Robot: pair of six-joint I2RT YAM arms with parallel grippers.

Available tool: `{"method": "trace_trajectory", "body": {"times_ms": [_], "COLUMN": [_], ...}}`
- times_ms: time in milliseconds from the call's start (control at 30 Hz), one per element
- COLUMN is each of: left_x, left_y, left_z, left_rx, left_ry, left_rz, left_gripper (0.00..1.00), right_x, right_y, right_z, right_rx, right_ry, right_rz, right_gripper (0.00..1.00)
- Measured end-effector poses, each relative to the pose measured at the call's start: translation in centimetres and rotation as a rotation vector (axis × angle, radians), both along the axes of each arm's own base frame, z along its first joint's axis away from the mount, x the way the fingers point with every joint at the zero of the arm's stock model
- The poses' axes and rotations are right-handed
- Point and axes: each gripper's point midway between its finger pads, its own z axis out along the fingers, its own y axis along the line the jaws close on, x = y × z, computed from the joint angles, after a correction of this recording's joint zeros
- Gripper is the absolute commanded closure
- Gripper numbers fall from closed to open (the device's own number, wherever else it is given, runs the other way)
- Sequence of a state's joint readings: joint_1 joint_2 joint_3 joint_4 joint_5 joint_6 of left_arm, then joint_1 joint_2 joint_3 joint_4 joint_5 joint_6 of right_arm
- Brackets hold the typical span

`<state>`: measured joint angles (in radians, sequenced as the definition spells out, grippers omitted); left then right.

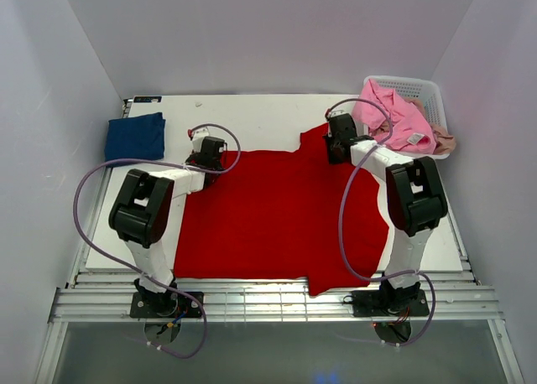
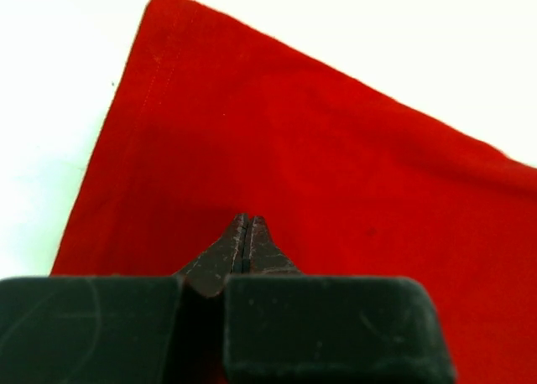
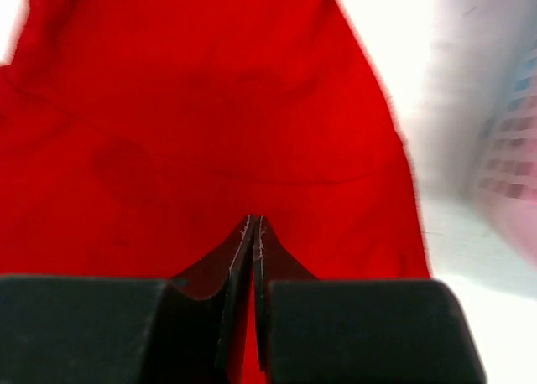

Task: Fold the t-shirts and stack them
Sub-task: Flatten out the tshirt

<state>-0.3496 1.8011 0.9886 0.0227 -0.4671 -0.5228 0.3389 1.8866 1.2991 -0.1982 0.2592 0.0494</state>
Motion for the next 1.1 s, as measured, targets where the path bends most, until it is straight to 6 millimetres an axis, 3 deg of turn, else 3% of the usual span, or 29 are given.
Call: {"method": "trace_trajectory", "body": {"times_ms": [100, 167, 567, 800, 1100], "left_x": [0.7, 1.7, 5.8, 8.7, 11.9], "left_y": [0.5, 0.6, 2.6, 2.3, 1.5], "left_z": [-2.1, -2.0, -2.1, -2.0, -1.9], "left_rx": [0.003, -0.011, -0.111, -0.143, -0.182], "left_ry": [0.048, 0.046, 0.001, -0.023, -0.046], "left_rz": [0.008, 0.012, 0.042, 0.031, 0.006], "left_gripper": [1.00, 1.00, 1.00, 1.00, 1.00], "right_x": [-0.4, 0.0, 5.0, 6.7, 11.2], "right_y": [0.1, 0.3, 2.8, 2.9, 1.9], "right_z": [-3.1, -4.2, -4.2, -4.1, -3.9], "right_rx": [-0.014, -0.015, 0.035, 0.039, 0.064], "right_ry": [0.076, 0.097, 0.055, 0.043, 0.033], "right_rz": [0.004, 0.004, 0.008, -0.002, -0.033], "right_gripper": [0.92, 0.92, 0.92, 0.92, 0.92]}}
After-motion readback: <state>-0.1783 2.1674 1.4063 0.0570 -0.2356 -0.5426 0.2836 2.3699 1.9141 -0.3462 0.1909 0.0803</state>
